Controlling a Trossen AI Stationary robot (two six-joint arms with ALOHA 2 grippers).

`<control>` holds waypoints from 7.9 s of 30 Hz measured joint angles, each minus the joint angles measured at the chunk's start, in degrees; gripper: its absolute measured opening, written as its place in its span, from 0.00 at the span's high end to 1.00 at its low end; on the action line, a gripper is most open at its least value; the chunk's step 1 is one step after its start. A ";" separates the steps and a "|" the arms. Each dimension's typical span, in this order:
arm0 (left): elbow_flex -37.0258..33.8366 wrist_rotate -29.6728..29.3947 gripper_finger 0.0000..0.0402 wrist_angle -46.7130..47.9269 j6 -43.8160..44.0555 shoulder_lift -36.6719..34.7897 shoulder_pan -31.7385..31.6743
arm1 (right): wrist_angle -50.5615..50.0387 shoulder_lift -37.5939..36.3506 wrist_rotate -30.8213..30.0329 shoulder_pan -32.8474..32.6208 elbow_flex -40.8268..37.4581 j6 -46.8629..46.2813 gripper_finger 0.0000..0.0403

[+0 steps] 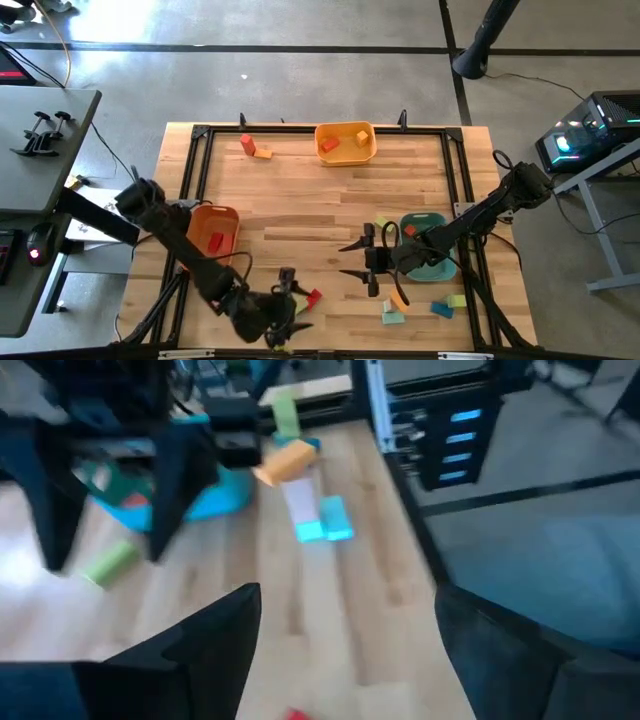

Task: Sort blocks by size
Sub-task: Put the green medium block into the orange bin

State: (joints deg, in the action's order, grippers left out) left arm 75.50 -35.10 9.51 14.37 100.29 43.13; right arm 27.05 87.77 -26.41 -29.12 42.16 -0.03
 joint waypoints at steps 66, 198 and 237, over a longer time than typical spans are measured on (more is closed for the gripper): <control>0.18 -1.50 0.29 20.25 43.80 6.34 2.30 | -1.20 -0.02 0.02 0.00 -0.01 0.00 0.41; 1.84 8.12 0.34 21.82 36.33 6.37 1.84 | -2.48 -0.02 0.01 0.00 0.00 -0.07 0.41; 1.84 9.53 0.55 23.70 36.53 6.36 0.35 | -2.49 -0.02 0.02 -0.02 -0.01 -0.04 0.41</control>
State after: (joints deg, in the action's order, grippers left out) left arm 77.34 -25.58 33.21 50.90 106.65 43.48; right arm 24.56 87.74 -26.39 -29.15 42.15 -0.08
